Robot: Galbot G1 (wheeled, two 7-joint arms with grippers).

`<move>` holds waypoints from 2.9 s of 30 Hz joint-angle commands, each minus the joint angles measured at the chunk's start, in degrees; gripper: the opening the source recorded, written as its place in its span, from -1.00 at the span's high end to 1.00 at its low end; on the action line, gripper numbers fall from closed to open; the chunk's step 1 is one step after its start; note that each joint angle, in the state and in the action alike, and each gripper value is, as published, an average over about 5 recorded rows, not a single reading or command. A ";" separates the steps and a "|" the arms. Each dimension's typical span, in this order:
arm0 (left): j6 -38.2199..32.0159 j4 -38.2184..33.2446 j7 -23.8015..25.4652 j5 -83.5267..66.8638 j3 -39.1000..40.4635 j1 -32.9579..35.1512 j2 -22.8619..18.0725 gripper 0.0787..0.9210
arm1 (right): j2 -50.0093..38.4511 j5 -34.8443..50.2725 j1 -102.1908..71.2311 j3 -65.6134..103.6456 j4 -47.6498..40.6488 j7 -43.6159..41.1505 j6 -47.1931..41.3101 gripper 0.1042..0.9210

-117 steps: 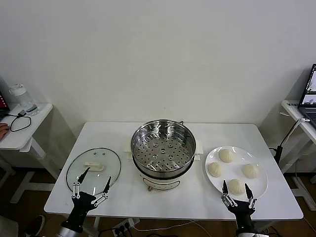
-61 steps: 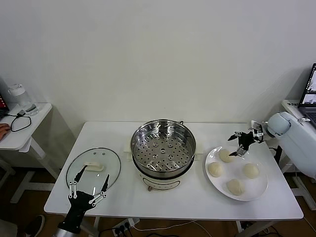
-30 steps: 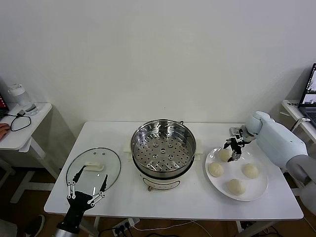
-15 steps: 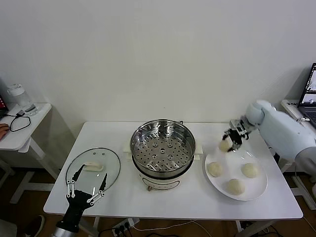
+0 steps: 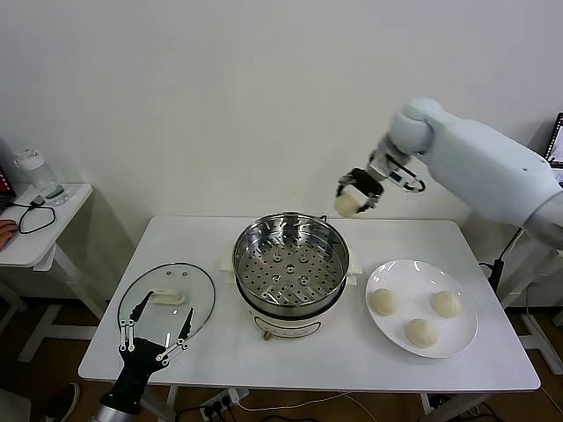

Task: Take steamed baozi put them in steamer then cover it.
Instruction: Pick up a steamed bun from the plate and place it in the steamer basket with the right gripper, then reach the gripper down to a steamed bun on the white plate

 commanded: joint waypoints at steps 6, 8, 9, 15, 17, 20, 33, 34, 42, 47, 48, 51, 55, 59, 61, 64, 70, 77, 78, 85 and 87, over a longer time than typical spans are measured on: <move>-0.47 -0.19 -0.11 -0.16 -0.43 0.06 -0.02 -0.77 | 11.94 -7.21 -5.01 -2.63 -2.64 0.91 5.87 -0.41; -0.51 -0.21 -0.12 -0.17 -0.47 0.04 -0.04 -0.77 | 13.02 -7.94 -6.08 -2.45 -4.44 1.04 5.98 -0.41; -0.53 -0.20 -0.13 -0.17 -0.49 0.03 -0.06 -0.77 | 13.47 -8.35 -6.56 -2.31 -5.18 1.08 6.11 -0.41; -0.70 -0.03 -0.17 -0.19 -0.70 -0.02 -0.12 -0.77 | 15.08 -10.63 -8.99 -1.52 -8.31 1.12 6.52 -0.41; -0.80 0.07 -0.19 -0.19 -0.77 -0.02 -0.11 -0.77 | 15.46 -11.38 -9.60 -1.18 -9.11 1.11 6.66 -0.41; -0.95 0.18 -0.23 -0.18 -0.82 -0.01 -0.13 -0.77 | 16.11 -12.62 -10.25 -0.60 -10.42 1.21 6.97 -0.41; -1.33 0.25 -0.63 -0.52 -1.57 0.31 0.02 -0.77 | 16.28 -14.09 -10.98 0.28 -10.27 1.38 7.33 -0.73; -1.30 0.21 -0.62 -0.52 -1.52 0.29 -0.03 -0.77 | 15.72 -13.33 -10.67 0.40 -9.34 1.17 7.01 -0.74; -0.68 -0.01 -0.72 -0.33 -1.19 -0.16 -0.13 -0.77 | 1.13 8.03 -2.98 0.46 4.75 -5.81 -10.11 -0.76; -0.33 -0.08 -0.76 -0.14 -0.86 -0.60 -0.10 -0.77 | -10.72 18.94 5.13 -4.71 7.68 -7.29 -26.36 -0.76; -0.23 -0.17 -0.77 -0.14 -0.79 -0.68 -0.08 -0.77 | -12.85 20.96 6.28 -6.49 7.48 -6.99 -29.19 -0.76; 0.00 -0.45 -0.81 -0.14 -0.66 -0.89 0.02 -0.77 | -18.22 26.68 7.54 -11.18 6.50 -4.98 -34.09 -0.76; 0.02 -0.52 -0.86 -0.17 -0.57 -1.11 0.16 -0.77 | -24.06 30.50 5.49 -16.51 6.35 -1.10 -36.43 -0.76; 0.05 -0.37 -0.88 -0.19 -0.42 -1.39 0.16 -0.77 | -27.45 31.32 0.63 -19.36 7.07 1.47 -37.53 -0.76; 0.11 -0.35 -0.88 -0.20 -0.31 -1.56 0.10 -0.77 | -28.14 31.47 -2.18 -19.80 7.50 2.51 -38.05 -0.76; 0.36 -0.47 -0.90 -0.26 -0.14 -1.70 -0.11 -0.77 | -28.12 30.85 -6.09 -19.41 7.95 4.04 -38.71 -0.76; 0.68 -1.09 -0.93 -0.19 -0.08 -1.47 -0.60 -0.77 | -25.76 29.75 -11.43 -17.03 6.55 7.53 -39.08 -0.76; 0.46 -1.05 -0.91 -0.10 -0.21 -0.66 -0.68 -0.77 | -22.54 28.61 -15.38 -14.21 3.59 10.78 -38.89 -0.76; 0.41 -1.02 -0.91 -0.07 -0.20 -0.57 -0.70 -0.77 | -22.15 28.57 -15.83 -13.88 3.24 10.90 -38.85 -0.76; 0.37 -0.81 -0.90 0.00 -0.21 -0.49 -0.91 -0.77 | -20.35 28.48 -17.57 -12.10 2.35 8.29 -38.71 -0.76; 0.31 -0.60 -0.91 0.04 -0.26 -0.48 -0.92 -0.77 | -19.86 28.38 -17.65 -12.01 2.00 8.01 -38.61 -0.76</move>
